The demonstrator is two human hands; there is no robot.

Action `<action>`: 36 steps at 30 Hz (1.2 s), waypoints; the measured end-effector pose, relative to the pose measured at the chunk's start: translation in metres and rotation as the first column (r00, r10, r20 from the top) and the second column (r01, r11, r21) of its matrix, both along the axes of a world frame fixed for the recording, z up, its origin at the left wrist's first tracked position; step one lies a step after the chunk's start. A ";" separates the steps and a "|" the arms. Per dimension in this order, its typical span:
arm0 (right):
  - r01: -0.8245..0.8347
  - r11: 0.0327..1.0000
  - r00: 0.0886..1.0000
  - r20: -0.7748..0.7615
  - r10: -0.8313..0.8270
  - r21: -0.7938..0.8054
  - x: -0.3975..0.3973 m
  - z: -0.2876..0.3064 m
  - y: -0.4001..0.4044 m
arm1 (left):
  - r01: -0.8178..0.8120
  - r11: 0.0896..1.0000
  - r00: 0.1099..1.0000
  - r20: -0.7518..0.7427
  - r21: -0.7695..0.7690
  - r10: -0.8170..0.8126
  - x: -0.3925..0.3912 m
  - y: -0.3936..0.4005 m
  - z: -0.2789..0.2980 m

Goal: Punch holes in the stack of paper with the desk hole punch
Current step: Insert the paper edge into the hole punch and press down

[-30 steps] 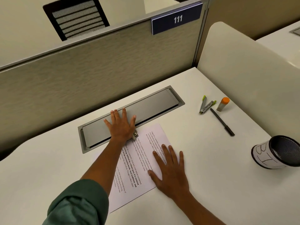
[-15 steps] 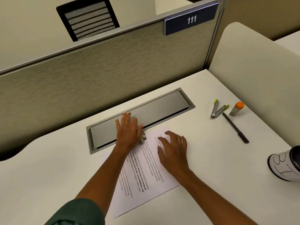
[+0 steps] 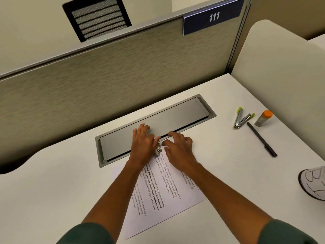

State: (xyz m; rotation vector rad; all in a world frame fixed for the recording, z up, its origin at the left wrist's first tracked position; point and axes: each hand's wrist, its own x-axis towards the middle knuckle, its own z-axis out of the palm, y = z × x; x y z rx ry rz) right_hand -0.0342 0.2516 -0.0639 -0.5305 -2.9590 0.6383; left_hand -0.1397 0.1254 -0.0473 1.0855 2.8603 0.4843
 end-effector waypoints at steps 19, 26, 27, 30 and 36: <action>0.049 0.995 0.987 -0.150 -0.061 -0.086 0.037 -0.004 -0.019 | -0.040 0.999 0.997 -0.072 0.016 0.041 0.005 0.002 0.001; 0.060 0.997 0.978 -0.195 -0.069 -0.053 0.044 -0.002 -0.022 | -0.044 0.999 0.997 -0.065 0.031 0.046 0.005 0.002 -0.001; 0.060 0.997 0.978 -0.196 -0.068 -0.046 0.044 -0.002 -0.022 | -0.042 0.999 0.997 -0.065 0.033 0.044 0.005 0.002 -0.002; 0.062 0.998 0.976 -0.209 -0.065 -0.019 0.043 -0.005 -0.022 | -0.040 0.998 0.997 -0.058 0.048 0.043 0.005 0.001 -0.002; 0.056 0.997 0.957 -0.289 -0.040 0.047 0.045 -0.007 -0.023 | -0.036 0.998 0.997 -0.067 0.055 0.040 0.006 0.001 -0.002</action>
